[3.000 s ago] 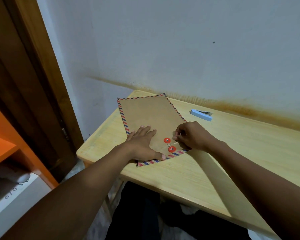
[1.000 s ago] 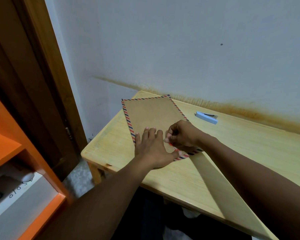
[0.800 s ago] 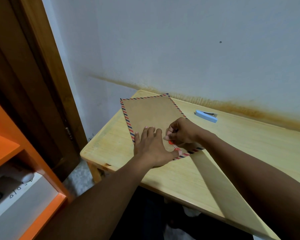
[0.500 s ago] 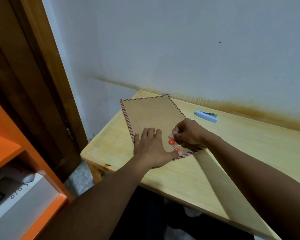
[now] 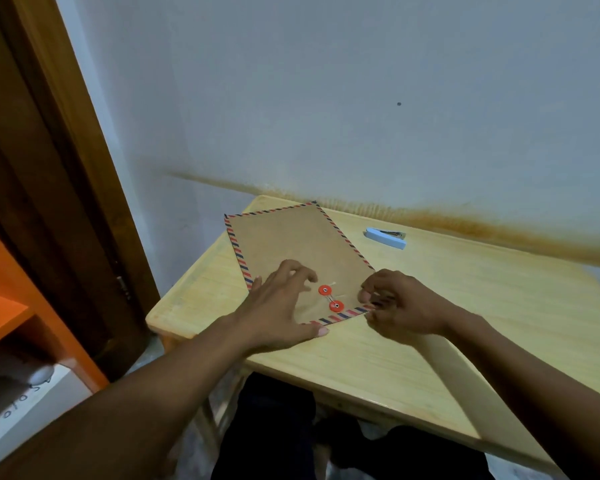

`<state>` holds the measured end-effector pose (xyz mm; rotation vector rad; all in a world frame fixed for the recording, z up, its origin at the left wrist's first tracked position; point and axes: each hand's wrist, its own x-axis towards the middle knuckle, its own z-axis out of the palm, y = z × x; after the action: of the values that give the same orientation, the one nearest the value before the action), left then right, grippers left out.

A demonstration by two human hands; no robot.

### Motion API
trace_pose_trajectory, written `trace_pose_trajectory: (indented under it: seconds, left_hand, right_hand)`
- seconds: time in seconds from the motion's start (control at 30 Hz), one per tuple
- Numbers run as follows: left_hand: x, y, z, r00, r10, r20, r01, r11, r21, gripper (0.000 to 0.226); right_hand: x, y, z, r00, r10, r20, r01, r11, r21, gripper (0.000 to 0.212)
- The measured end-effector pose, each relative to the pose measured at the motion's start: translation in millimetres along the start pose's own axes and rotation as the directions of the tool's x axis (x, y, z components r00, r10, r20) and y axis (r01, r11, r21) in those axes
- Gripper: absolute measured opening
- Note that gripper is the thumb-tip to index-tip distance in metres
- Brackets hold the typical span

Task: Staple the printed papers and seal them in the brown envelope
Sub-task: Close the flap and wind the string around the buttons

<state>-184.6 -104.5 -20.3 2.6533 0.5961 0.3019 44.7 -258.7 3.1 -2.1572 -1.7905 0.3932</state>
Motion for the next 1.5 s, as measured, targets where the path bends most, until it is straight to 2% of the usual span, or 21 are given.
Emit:
trace_pose_trajectory:
  seconds: [0.07, 0.13, 0.2, 0.3, 0.37, 0.47, 0.5, 0.57, 0.67, 0.73, 0.8, 0.97, 1.07, 1.13, 1.27, 1.37, 1.5]
  left_hand:
    - [-6.0, 4.9, -4.4, 0.990, 0.133, -0.035, -0.126, 0.980, 0.156, 0.045]
    - [-8.9, 11.5, -8.5, 0.959, 0.282, -0.026, -0.257, 0.903, 0.346, 0.021]
    - [-10.0, 14.9, -10.7, 0.926, 0.377, -0.027, -0.322, 0.826, 0.462, 0.018]
    - [-12.4, 8.2, -11.0, 0.897, 0.437, -0.065, -0.342, 0.780, 0.524, 0.024]
    - [-14.2, 1.3, -12.8, 0.873, 0.476, -0.105, -0.357, 0.771, 0.528, 0.036]
    - [-5.1, -7.9, -26.2, 0.845, 0.498, -0.195, -0.356, 0.795, 0.490, 0.052]
    - [1.0, -7.3, -34.4, 0.830, 0.507, -0.233, -0.360, 0.806, 0.470, 0.051]
    - [14.4, 2.0, -55.7, 0.774, 0.536, -0.336, -0.365, 0.812, 0.456, 0.034]
    - [35.6, 27.1, -95.9, 0.689, 0.550, -0.472, -0.347, 0.822, 0.452, 0.019]
    - [49.3, 47.6, -125.0, 0.676, 0.497, -0.543, -0.337, 0.865, 0.372, 0.013]
    - [60.0, 67.2, -154.6, 0.687, 0.375, -0.622, -0.306, 0.926, 0.220, 0.014]
    - [77.0, 93.6, -205.5, 0.744, 0.128, -0.656, -0.271, 0.955, -0.122, 0.044]
    - [88.4, 91.0, -203.2, 0.835, 0.007, -0.550, -0.267, 0.879, -0.395, 0.052]
    - [94.9, 95.6, -188.7, 0.886, -0.011, -0.463, -0.265, 0.807, -0.528, 0.052]
    - [117.7, 126.6, -152.4, 0.853, -0.107, -0.510, -0.295, 0.708, -0.642, 0.043]
    - [142.2, 152.7, -122.6, 0.828, -0.170, -0.534, -0.301, 0.670, -0.679, 0.024]
    - [167.1, 182.5, -76.6, 0.779, -0.312, -0.543, -0.281, 0.601, -0.748, 0.008]
  right_hand:
    - [-7.2, 2.7, 2.4, 0.999, -0.017, -0.038, 0.016, 1.000, -0.018, 0.014]
    - [-9.7, 0.4, 2.5, 0.997, -0.019, -0.079, 0.016, 0.999, -0.040, 0.010]
    - [-10.1, -1.1, 2.4, 0.994, -0.005, -0.111, -0.001, 0.999, -0.050, 0.010]
    - [-10.5, 0.7, 1.5, 0.991, 0.031, -0.129, -0.039, 0.997, -0.060, 0.010]
    - [-12.8, 0.4, -0.2, 0.988, 0.069, -0.138, -0.064, 0.997, 0.042, 0.009]
    - [-14.9, -1.7, -11.2, 0.976, 0.111, -0.185, -0.055, 0.957, 0.284, 0.013]
    - [-15.3, -2.4, -18.4, 0.969, 0.123, -0.214, -0.039, 0.933, 0.358, 0.013]
    - [-16.4, -4.7, -37.9, 0.949, 0.134, -0.287, 0.010, 0.893, 0.450, 0.013]
    - [-15.4, -11.6, -75.7, 0.894, 0.154, -0.421, 0.089, 0.859, 0.504, 0.013]
    - [-13.0, -17.9, -103.2, 0.841, 0.170, -0.514, 0.154, 0.835, 0.528, 0.015]
    - [-11.5, -25.8, -132.5, 0.782, 0.173, -0.599, 0.228, 0.814, 0.533, 0.017]
    - [-18.4, -40.2, -198.7, 0.645, 0.173, -0.744, 0.323, 0.821, 0.471, 0.014]
    - [-29.3, -42.9, -226.2, 0.567, 0.202, -0.798, 0.338, 0.827, 0.449, 0.012]
    - [-35.1, -42.6, -238.5, 0.525, 0.231, -0.819, 0.331, 0.831, 0.447, 0.009]
    - [-46.1, -26.2, -250.3, 0.450, 0.267, -0.852, 0.218, 0.893, 0.395, 0.011]
    - [-60.9, -2.2, -249.9, 0.463, 0.349, -0.815, 0.121, 0.886, 0.448, 0.003]
    - [-86.3, 40.2, -233.8, 0.572, 0.473, -0.670, -0.056, 0.837, 0.544, 0.010]
